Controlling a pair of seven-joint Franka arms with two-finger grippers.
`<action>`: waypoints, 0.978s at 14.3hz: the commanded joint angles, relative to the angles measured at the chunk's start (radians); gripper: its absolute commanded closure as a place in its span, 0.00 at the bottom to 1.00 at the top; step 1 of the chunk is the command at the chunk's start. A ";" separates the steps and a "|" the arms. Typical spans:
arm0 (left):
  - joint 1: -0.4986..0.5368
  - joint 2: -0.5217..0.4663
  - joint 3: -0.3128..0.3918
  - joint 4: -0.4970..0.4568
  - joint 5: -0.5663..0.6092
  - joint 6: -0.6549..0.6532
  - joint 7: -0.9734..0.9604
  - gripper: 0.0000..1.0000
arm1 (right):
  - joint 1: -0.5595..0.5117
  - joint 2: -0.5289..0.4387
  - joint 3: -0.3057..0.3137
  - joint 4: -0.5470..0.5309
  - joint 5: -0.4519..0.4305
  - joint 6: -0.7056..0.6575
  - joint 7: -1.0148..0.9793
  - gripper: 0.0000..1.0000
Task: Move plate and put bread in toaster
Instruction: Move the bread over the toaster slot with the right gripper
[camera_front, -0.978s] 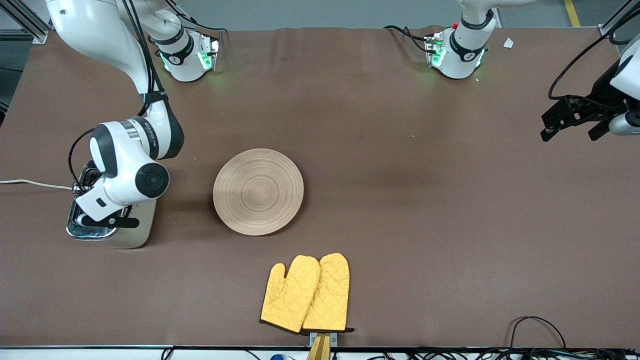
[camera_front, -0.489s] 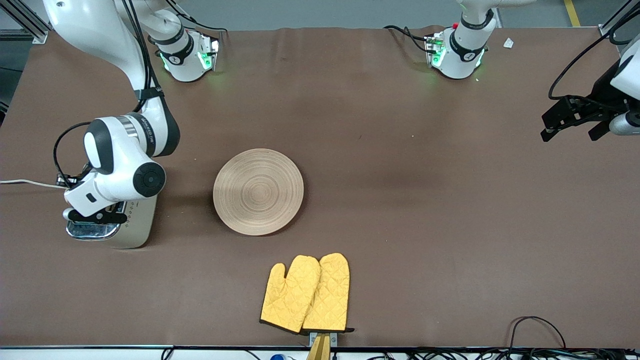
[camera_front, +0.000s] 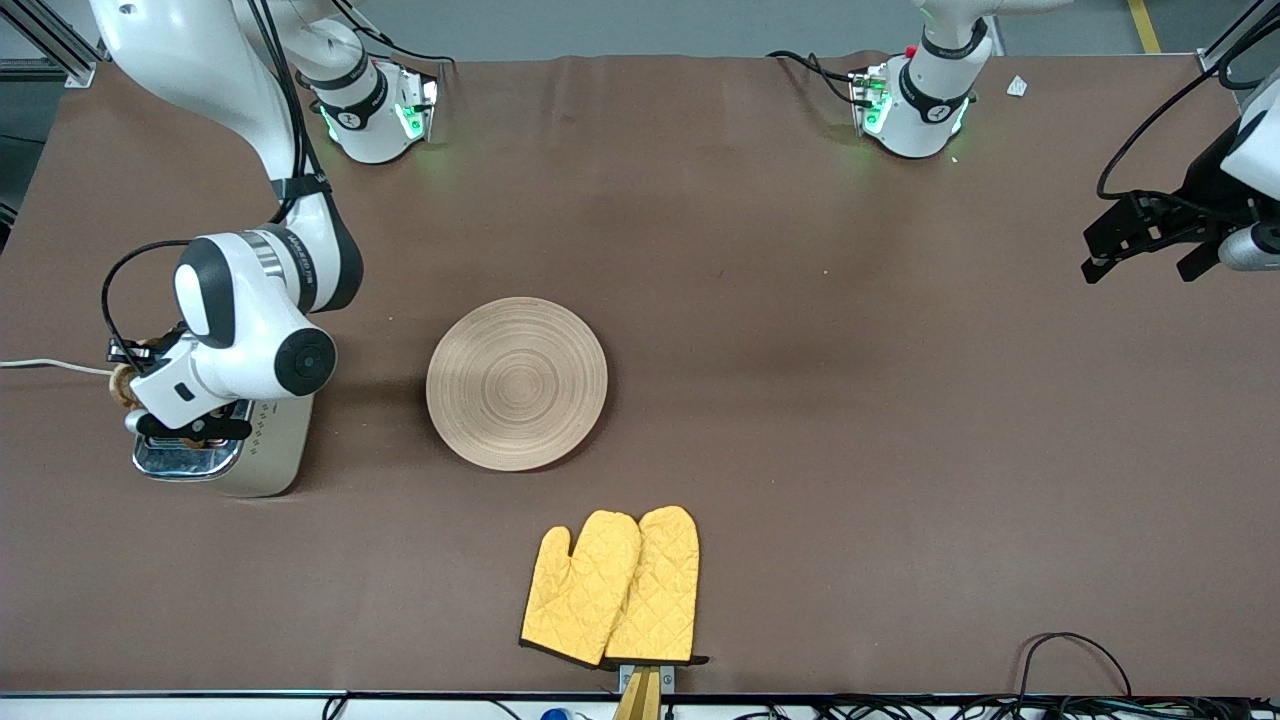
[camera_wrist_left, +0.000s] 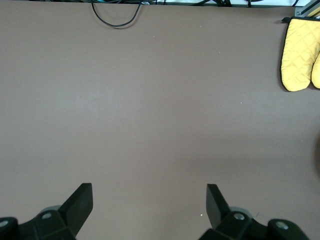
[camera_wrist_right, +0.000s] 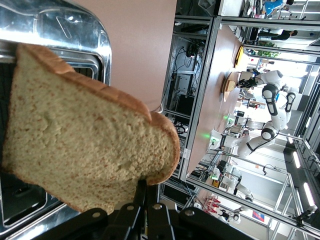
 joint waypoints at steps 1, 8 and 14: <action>0.000 0.005 0.005 0.016 -0.004 0.001 0.014 0.00 | 0.014 -0.034 0.007 -0.031 -0.022 -0.013 -0.032 1.00; 0.000 0.003 0.005 0.016 -0.004 0.001 0.014 0.00 | 0.016 -0.035 0.008 -0.073 -0.072 -0.008 -0.181 1.00; 0.000 0.003 0.005 0.016 -0.004 0.001 0.014 0.00 | 0.013 -0.031 0.007 -0.086 -0.074 -0.005 -0.501 1.00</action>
